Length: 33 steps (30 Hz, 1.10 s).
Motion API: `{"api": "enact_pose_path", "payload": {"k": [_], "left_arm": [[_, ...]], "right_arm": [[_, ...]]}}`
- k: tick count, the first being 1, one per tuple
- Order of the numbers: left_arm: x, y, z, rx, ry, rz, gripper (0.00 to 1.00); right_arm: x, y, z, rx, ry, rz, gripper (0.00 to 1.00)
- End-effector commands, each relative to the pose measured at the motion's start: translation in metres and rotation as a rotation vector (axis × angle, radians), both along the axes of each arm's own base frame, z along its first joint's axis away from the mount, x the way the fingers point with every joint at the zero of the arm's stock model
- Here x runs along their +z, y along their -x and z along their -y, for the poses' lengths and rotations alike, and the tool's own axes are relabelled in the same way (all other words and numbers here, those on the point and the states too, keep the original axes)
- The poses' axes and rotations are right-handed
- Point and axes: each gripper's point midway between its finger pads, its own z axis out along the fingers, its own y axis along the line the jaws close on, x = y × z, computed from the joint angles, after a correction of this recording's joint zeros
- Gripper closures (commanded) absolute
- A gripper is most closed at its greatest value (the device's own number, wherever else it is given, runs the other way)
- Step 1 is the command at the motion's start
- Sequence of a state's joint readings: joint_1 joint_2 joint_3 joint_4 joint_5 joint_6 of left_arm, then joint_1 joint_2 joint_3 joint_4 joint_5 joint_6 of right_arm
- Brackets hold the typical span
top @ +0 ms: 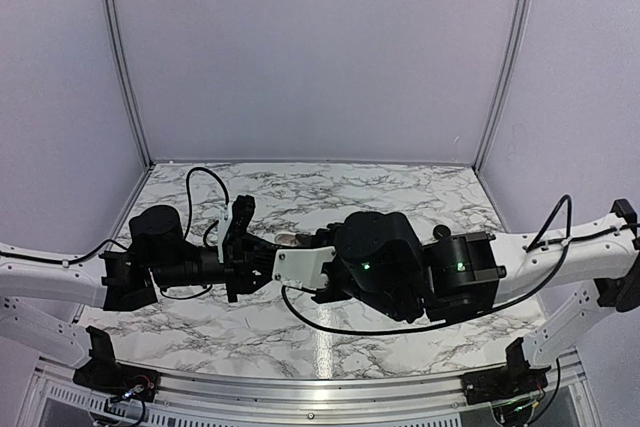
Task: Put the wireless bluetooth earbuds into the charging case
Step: Insert the right earbud into the right side groove of the charging case.
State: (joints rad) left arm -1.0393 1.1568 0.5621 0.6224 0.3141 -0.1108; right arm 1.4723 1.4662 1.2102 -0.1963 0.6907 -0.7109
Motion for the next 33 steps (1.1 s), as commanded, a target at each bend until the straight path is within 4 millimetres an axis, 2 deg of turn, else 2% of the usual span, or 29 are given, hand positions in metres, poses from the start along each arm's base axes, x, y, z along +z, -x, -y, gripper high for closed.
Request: {"api": "enact_pose_path", "payload": {"k": [1,8,20,28,33], "left_arm": [[0.06,-0.001,0.002,-0.007,0.155,0.113,1.0],[0.067,-0.004,0.001,0.008,0.173,0.127,1.0],[0.072,-0.005,0.0,0.021,0.183,0.145,1.0],[0.073,-0.006,-0.003,0.036,0.185,0.151,1.0],[0.074,-0.007,-0.005,0.041,0.187,0.16,1.0]], "right_arm": [[0.016,0.022,-0.018,0.132,-0.07,-0.062,0.92],[0.024,0.02,-0.015,0.121,-0.104,-0.072,0.91],[0.039,0.02,-0.014,0.13,-0.16,-0.088,0.74],[0.047,0.022,-0.011,0.138,-0.183,-0.095,0.69],[0.066,0.026,-0.001,0.148,-0.248,-0.112,0.6]]}}
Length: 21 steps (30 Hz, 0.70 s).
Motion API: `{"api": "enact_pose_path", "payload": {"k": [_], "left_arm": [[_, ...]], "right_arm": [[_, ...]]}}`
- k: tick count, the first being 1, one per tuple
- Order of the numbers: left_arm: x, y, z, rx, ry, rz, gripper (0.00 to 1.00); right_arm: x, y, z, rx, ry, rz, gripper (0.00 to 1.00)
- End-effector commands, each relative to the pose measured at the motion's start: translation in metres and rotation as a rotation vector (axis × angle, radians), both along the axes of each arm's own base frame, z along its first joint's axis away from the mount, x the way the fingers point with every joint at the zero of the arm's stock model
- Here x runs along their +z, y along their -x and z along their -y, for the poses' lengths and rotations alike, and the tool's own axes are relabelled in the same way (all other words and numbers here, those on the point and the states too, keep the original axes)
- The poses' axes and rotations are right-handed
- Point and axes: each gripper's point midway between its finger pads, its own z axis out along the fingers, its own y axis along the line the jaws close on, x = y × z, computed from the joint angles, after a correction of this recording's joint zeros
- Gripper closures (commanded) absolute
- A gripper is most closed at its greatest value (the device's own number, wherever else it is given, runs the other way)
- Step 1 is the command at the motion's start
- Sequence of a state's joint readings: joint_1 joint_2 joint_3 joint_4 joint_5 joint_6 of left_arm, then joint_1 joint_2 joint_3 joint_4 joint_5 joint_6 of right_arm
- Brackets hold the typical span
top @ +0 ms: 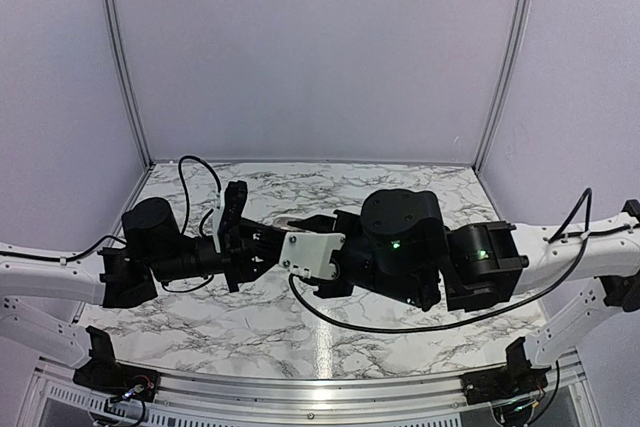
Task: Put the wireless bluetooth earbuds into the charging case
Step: Insert the right earbud into the right side groove of the charging case.
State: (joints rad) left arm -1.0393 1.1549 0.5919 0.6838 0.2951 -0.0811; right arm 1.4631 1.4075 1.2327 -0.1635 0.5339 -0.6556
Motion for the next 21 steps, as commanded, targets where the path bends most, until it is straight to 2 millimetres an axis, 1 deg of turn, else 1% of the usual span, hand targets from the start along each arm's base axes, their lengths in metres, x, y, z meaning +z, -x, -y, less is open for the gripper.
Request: {"api": "enact_pose_path", "payload": {"k": [1,6,8,11,14,17,21], "left_arm": [[0.044,-0.003,-0.006,0.023,0.114,0.085,1.0],[0.042,-0.002,-0.006,0.015,0.108,0.086,1.0],[0.042,-0.001,-0.006,0.008,0.108,0.092,1.0],[0.043,0.002,-0.007,0.001,0.112,0.103,1.0],[0.045,0.005,-0.009,-0.011,0.116,0.118,1.0],[0.045,0.01,-0.009,-0.037,0.112,0.138,1.0],[0.043,0.015,-0.007,-0.064,0.105,0.154,1.0]], "right_arm": [[0.035,0.01,0.01,0.033,-0.107,-0.035,0.59],[0.057,0.012,0.019,0.06,-0.2,-0.09,0.53],[0.066,0.006,0.025,0.061,-0.254,-0.136,0.53],[0.074,-0.011,0.037,0.041,-0.329,-0.22,0.52],[0.074,-0.025,0.044,0.011,-0.356,-0.27,0.52],[0.067,-0.033,0.046,-0.014,-0.35,-0.3,0.52],[0.059,-0.033,0.042,-0.008,-0.32,-0.315,0.52]]}}
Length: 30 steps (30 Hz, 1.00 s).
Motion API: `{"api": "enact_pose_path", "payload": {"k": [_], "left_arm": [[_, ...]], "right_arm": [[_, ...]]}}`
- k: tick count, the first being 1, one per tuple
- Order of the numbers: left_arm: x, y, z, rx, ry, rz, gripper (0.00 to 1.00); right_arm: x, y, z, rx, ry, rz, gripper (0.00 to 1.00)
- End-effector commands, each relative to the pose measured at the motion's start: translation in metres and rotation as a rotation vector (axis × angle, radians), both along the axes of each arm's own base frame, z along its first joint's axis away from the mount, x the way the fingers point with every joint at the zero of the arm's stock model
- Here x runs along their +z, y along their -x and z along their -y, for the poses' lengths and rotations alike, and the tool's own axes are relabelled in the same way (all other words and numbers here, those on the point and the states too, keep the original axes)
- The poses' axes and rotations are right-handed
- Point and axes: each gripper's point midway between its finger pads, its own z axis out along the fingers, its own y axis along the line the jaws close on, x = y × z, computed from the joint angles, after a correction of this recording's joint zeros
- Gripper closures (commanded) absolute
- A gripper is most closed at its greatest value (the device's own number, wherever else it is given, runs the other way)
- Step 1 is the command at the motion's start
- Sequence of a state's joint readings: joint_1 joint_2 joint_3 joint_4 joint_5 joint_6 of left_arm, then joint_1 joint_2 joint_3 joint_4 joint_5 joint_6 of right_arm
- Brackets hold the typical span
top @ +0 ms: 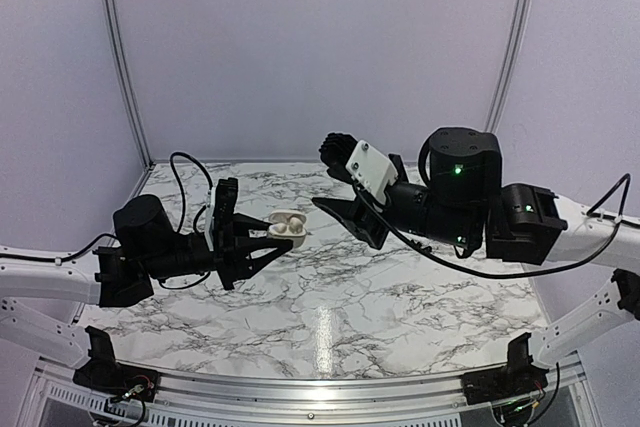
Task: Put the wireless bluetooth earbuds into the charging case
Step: Insert the right earbud into the right side groove of the charging case, then adjust the right earbud in the right side groove of the charging case.
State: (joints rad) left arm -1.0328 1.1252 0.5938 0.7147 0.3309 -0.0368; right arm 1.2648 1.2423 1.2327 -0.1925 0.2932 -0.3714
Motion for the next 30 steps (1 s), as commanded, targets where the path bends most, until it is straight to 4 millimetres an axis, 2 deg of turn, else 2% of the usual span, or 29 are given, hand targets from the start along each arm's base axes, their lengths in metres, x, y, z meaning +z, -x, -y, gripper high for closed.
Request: {"api": "enact_pose_path", "payload": {"k": [1,20,26,30], "left_arm": [[0.024,0.009,-0.002,-0.042,0.06,0.077,1.0],[0.013,0.007,0.001,-0.041,0.022,0.104,1.0],[0.01,0.002,-0.002,-0.004,0.011,0.094,1.0],[0.004,0.0,0.001,-0.003,-0.007,0.086,1.0]], "right_arm": [[0.001,0.006,-0.006,0.045,-0.01,-0.055,0.52],[-0.026,0.013,-0.02,0.11,0.112,-0.092,0.51],[-0.016,0.011,-0.003,0.064,0.086,-0.091,0.51],[-0.008,0.015,-0.003,0.08,0.052,-0.104,0.51]]}}
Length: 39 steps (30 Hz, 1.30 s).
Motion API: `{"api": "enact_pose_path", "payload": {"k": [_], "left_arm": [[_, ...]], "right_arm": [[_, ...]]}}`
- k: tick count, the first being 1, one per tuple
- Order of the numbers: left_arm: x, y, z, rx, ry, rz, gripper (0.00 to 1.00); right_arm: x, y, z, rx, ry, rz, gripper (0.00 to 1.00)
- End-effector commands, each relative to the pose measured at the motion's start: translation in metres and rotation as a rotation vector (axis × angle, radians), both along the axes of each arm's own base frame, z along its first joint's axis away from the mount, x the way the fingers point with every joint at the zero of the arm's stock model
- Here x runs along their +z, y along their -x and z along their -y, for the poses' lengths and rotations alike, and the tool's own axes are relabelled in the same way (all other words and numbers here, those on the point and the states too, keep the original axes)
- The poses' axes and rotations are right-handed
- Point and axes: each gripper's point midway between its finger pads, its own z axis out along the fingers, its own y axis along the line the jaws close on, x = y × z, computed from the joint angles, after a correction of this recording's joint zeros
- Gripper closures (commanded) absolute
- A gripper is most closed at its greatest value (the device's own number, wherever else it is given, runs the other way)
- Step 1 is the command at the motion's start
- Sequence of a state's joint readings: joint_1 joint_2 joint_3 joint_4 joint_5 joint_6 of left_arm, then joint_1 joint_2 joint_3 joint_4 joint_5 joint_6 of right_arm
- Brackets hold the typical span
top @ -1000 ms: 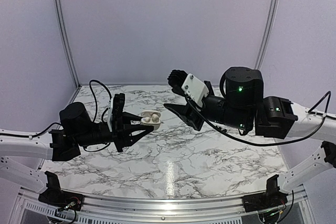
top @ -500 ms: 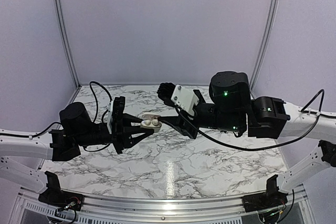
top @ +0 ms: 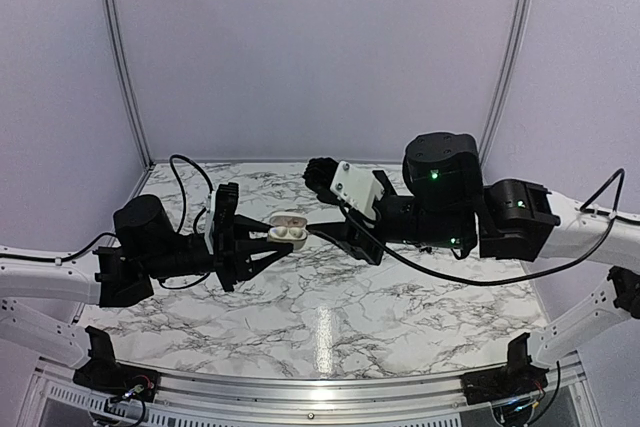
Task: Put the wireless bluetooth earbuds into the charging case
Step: Adjust the right earbud in the right side groove of the charging case.
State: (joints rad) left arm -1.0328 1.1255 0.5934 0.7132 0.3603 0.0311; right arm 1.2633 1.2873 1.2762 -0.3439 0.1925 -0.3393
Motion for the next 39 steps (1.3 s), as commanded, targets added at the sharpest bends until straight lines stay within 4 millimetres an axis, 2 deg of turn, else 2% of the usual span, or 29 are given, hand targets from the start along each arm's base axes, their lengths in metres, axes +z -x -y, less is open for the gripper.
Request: {"api": "enact_pose_path", "payload": {"k": [1,8,15,20,22,27,32,39], "left_arm": [[0.003,-0.005,0.0,0.019,0.006,0.017,1.0],[0.006,-0.004,0.002,0.008,0.011,0.011,1.0],[0.009,-0.005,0.001,0.013,0.02,0.004,1.0],[0.009,-0.008,-0.001,0.032,0.025,-0.013,1.0],[0.009,-0.009,-0.001,0.039,0.025,-0.016,1.0],[0.007,-0.011,0.001,0.039,0.019,-0.019,1.0],[0.01,-0.009,0.001,0.027,0.027,-0.028,1.0],[0.014,-0.003,0.001,-0.008,0.038,-0.037,1.0]], "right_arm": [[0.027,0.002,0.005,-0.005,-0.078,-0.013,0.51],[0.029,-0.006,-0.008,-0.02,-0.09,-0.014,0.51],[0.008,-0.007,-0.018,-0.005,-0.027,-0.02,0.51],[0.002,-0.003,-0.016,0.011,-0.012,-0.034,0.51],[0.006,0.0,-0.014,0.022,-0.027,-0.038,0.52],[0.031,0.012,-0.01,0.081,-0.114,-0.047,0.53],[0.032,0.033,-0.015,0.21,-0.132,-0.093,0.45],[0.016,0.027,-0.02,0.21,-0.094,-0.117,0.3]]}}
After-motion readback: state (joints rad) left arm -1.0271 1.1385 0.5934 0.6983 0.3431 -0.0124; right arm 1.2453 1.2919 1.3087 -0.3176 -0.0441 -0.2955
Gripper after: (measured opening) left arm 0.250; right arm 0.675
